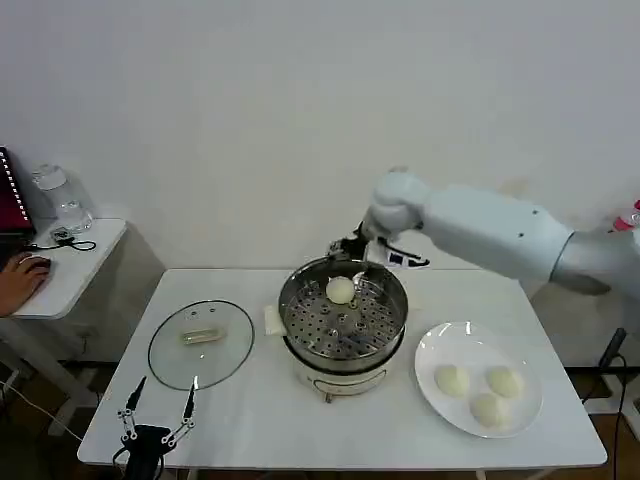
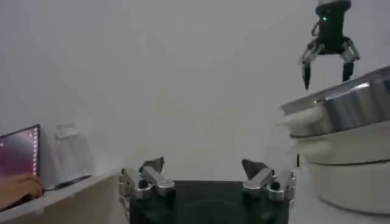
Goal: Take steamed baozi put them in steamer then cover it.
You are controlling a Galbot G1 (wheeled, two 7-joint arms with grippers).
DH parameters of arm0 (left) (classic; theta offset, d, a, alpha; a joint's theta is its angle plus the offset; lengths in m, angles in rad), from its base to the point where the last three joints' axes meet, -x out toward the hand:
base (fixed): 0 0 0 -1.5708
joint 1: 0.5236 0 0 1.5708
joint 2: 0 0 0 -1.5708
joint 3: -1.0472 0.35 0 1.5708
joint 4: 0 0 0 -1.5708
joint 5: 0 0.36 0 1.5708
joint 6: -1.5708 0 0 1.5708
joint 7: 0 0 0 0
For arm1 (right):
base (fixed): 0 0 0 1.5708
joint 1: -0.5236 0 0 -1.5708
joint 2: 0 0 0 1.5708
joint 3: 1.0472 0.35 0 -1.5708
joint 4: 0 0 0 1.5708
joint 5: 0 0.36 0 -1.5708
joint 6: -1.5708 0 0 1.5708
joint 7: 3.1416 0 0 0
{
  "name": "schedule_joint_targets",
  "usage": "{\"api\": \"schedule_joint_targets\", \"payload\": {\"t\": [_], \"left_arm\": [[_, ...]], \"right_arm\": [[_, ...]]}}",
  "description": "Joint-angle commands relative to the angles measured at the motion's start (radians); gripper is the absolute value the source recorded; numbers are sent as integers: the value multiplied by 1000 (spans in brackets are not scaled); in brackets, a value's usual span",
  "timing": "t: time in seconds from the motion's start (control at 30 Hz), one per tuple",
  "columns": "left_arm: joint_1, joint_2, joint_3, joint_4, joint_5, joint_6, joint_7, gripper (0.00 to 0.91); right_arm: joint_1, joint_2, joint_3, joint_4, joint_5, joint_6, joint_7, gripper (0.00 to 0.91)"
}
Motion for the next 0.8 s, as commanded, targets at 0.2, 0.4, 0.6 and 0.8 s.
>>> {"api": "schedule_joint_targets", "payload": {"t": [0.2, 0.4, 0.6, 0.8], "left_arm": [[0, 3, 10, -6, -1, -16, 0, 907], [-3, 7, 8, -13, -6, -20, -1, 907], [-8, 4, 9, -15, -12, -20, -1, 907], [-10, -1, 10, -26, -11, -18, -1, 907]], "right_arm": [[152, -320, -276, 35, 569, -249, -75, 907], [158, -440, -360, 127, 596, -320, -82, 907], [152, -522, -426, 265, 612, -379, -73, 907], [33, -562, -375, 322, 564, -406, -37, 907]]}}
